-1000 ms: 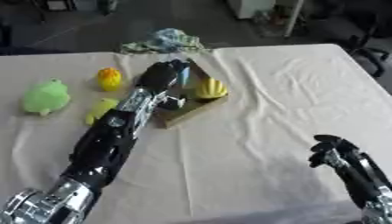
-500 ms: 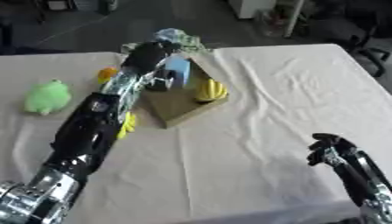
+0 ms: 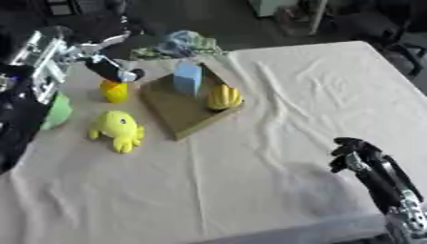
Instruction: Pick up objects on the table and place them in the box.
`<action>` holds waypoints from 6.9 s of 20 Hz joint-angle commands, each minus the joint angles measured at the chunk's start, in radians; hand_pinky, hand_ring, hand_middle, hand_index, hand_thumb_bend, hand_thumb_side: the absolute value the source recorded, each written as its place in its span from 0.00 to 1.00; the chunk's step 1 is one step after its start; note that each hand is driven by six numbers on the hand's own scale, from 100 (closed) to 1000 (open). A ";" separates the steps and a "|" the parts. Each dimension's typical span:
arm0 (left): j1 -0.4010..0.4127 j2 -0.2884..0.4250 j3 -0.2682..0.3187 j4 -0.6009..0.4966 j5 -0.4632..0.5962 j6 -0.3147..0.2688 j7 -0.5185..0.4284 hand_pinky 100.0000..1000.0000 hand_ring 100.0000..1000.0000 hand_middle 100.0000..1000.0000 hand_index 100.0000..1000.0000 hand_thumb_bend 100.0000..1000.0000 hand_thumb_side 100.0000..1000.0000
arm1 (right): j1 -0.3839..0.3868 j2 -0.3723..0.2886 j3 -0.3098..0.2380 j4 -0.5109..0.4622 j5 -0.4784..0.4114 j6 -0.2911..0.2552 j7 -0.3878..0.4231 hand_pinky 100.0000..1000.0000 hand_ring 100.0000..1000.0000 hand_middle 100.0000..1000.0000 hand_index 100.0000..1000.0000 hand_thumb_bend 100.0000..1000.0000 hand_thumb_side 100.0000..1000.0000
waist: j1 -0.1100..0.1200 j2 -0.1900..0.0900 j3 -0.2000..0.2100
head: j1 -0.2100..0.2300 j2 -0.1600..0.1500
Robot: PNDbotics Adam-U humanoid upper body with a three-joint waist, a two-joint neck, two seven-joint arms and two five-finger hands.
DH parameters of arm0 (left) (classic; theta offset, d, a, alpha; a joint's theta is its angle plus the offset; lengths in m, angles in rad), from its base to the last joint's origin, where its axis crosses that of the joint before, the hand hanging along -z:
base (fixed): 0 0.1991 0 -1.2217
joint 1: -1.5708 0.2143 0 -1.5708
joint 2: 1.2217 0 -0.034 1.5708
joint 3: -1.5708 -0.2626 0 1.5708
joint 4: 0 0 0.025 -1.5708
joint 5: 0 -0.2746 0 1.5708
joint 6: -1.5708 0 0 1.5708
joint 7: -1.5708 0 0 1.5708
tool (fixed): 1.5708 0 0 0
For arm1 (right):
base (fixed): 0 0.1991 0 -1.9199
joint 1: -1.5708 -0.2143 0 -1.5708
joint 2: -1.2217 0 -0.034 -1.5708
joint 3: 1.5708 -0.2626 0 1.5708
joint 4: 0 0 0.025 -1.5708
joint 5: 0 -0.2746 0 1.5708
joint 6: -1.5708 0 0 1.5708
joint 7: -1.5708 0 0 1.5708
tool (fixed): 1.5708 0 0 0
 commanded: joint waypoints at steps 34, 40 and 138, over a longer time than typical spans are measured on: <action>-0.001 -0.032 0.040 -0.075 0.118 -0.033 -0.123 0.58 0.39 0.38 0.55 0.00 0.16 | -0.004 -0.019 -0.007 -0.011 0.000 0.002 -0.007 0.46 0.48 0.51 0.73 0.00 0.50 | 0.002 -0.004 0.005 | -0.015 -0.004; -0.059 -0.170 0.068 0.031 0.006 0.041 0.033 0.58 0.40 0.39 0.56 0.00 0.15 | -0.004 -0.013 0.001 -0.009 -0.003 0.002 0.002 0.46 0.48 0.51 0.73 0.00 0.50 | -0.004 -0.007 -0.007 | -0.005 -0.004; 0.136 0.014 0.280 0.276 -0.300 0.337 0.445 0.32 0.20 0.16 0.36 0.00 0.16 | -0.002 -0.021 -0.009 0.002 0.001 0.002 -0.006 0.46 0.48 0.50 0.73 0.00 0.51 | -0.011 -0.003 0.020 | -0.035 -0.004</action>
